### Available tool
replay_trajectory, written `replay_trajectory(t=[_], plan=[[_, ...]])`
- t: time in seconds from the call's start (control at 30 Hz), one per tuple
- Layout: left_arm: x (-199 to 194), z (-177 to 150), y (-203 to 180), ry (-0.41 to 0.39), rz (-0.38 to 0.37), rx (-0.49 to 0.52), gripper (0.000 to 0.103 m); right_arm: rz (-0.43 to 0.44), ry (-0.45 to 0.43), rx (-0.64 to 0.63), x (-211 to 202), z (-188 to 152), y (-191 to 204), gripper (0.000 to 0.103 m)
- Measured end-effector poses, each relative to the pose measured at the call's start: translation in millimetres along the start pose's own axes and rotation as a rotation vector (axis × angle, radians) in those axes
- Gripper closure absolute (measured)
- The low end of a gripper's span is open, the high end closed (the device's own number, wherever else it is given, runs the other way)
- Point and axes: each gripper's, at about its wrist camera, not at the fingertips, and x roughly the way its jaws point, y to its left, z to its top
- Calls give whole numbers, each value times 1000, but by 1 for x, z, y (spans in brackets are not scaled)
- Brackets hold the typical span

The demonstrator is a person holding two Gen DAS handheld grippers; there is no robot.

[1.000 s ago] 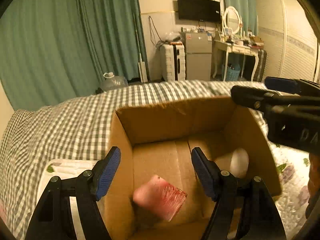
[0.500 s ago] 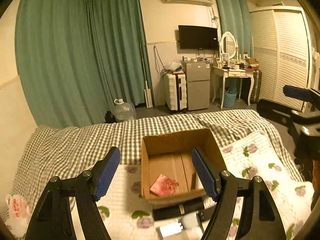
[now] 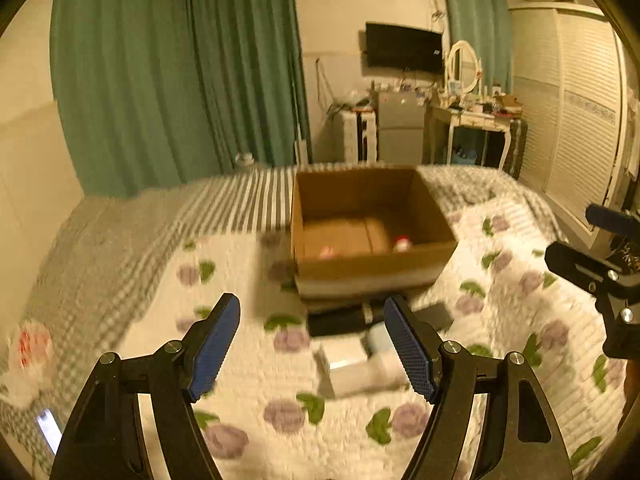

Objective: Organize rigid objects
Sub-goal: 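Move both open grippers back toward the remaining items, then grasp the white square charger block with the right gripper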

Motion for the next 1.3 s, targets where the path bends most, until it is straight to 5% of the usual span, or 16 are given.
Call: replay_trajectory(t=[0.2, 0.33, 0.57, 0.73, 0.93, 0.97, 1.0, 1.2, 1.3], plan=[[45, -48, -3, 107, -6, -56, 26, 6, 123, 39, 53, -49, 4, 0], [79, -79, -13, 188, -11, -4, 26, -22, 218, 16, 96, -80, 12, 0], [108, -101, -6, 278, 7, 5, 26, -4, 367, 2, 149, -108, 20, 0], [112, -104, -3, 309, -33, -21, 26, 14, 458, 20, 179, -119, 23, 13], [114, -107, -7, 316, -27, 5, 26, 45, 500, 25, 203, -122, 34, 27], [113, -107, -7, 317, -27, 5, 26, 47, 500, 31, 204, -122, 34, 43], [114, -107, -7, 319, -27, 5, 26, 53, 502, 34, 205, -122, 33, 48], [104, -96, -20, 285, -31, 108, 26, 69, 427, 71, 173, -113, 15, 50], [107, -88, -38, 258, -68, 256, 26, 64, 386, 127, 157, -107, -5, 50]])
